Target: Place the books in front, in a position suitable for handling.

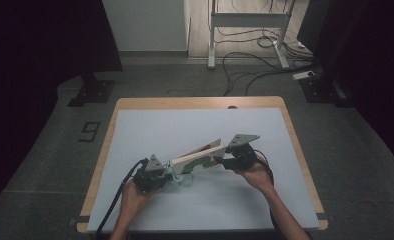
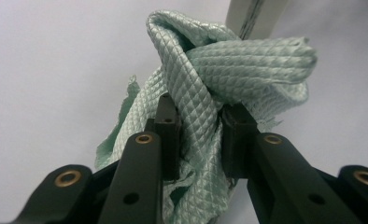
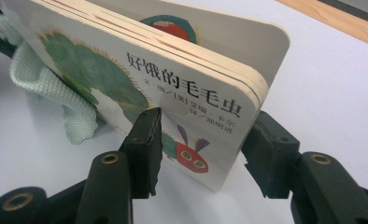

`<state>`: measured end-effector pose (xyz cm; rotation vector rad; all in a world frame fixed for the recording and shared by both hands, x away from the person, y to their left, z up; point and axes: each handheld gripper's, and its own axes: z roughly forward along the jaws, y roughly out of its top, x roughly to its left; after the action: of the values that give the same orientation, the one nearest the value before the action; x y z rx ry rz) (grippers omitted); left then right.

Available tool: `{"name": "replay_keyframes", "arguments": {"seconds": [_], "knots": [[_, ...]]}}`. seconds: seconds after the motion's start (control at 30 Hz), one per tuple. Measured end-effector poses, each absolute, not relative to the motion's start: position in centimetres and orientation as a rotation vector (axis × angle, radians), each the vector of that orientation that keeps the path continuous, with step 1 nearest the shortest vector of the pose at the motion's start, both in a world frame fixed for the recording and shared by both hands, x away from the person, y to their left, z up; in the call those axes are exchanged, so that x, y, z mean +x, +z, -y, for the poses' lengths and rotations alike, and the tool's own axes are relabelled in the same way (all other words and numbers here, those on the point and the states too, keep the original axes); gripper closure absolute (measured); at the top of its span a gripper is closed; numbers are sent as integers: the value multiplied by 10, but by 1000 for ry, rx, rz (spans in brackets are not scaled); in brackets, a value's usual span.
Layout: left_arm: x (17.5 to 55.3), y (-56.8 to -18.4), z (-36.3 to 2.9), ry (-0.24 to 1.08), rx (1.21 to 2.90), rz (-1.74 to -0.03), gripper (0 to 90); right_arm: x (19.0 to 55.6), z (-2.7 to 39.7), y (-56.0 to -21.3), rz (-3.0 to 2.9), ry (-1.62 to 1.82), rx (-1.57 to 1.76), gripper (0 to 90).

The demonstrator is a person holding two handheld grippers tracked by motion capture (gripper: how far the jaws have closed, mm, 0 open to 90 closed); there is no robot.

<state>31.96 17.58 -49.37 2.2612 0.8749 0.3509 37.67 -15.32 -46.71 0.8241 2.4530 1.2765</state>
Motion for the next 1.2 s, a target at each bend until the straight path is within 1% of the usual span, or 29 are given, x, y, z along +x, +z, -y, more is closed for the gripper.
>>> {"name": "replay_keyframes", "arguments": {"seconds": [0.17, 0.37, 0.87, 1.2], "knots": [[321, -507, -174, 334, 2277, -887, 719, 376, 154, -467, -2453, 1277, 820, 484], [321, -503, -174, 338, 2280, -886, 719, 375, 153, -467, -2448, 1275, 824, 484], [317, -444, -178, 415, 2223, -809, 716, 375, 154, -468, -2448, 1276, 820, 484], [314, -434, -188, 414, 2206, -798, 713, 376, 155, -468, -2449, 1294, 824, 486]]}}
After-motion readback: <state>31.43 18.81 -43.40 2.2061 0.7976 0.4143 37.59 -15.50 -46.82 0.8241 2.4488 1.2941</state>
